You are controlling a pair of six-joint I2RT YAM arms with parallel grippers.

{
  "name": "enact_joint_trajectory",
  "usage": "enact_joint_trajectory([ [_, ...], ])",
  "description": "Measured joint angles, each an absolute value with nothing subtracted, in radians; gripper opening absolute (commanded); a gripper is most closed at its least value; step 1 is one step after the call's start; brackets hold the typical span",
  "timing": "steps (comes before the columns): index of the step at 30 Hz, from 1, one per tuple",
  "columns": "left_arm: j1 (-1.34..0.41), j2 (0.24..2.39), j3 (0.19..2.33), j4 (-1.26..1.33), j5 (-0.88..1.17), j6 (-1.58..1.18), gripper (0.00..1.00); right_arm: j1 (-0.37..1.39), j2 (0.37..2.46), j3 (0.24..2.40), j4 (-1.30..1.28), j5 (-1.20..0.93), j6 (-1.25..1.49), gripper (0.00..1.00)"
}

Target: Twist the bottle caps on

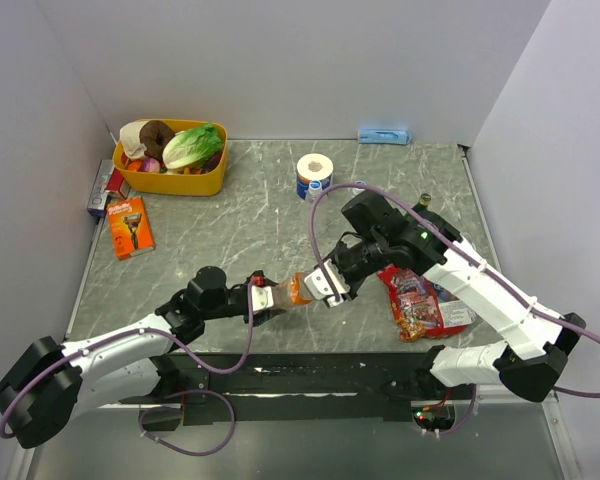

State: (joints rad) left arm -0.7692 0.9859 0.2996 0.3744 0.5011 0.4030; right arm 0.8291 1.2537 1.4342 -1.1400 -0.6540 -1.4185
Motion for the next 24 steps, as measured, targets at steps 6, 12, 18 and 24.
enact_joint_trajectory([
  [6,-0.770,0.992,0.300,0.368,0.442,0.389,0.01,0.829,1.299,1.457,-1.108,-0.622,-1.248,0.17],
  [12,-0.776,0.994,0.302,0.377,0.243,0.338,0.01,0.806,1.386,1.510,-1.019,-0.542,-0.852,0.09],
  [18,-0.810,1.034,0.341,0.373,0.038,0.316,0.01,0.680,1.519,1.607,-1.021,-0.559,-0.387,0.02],
  [24,-0.826,1.062,0.376,0.318,-0.059,0.320,0.01,0.584,1.610,1.624,-1.046,-0.622,-0.070,0.08],
])
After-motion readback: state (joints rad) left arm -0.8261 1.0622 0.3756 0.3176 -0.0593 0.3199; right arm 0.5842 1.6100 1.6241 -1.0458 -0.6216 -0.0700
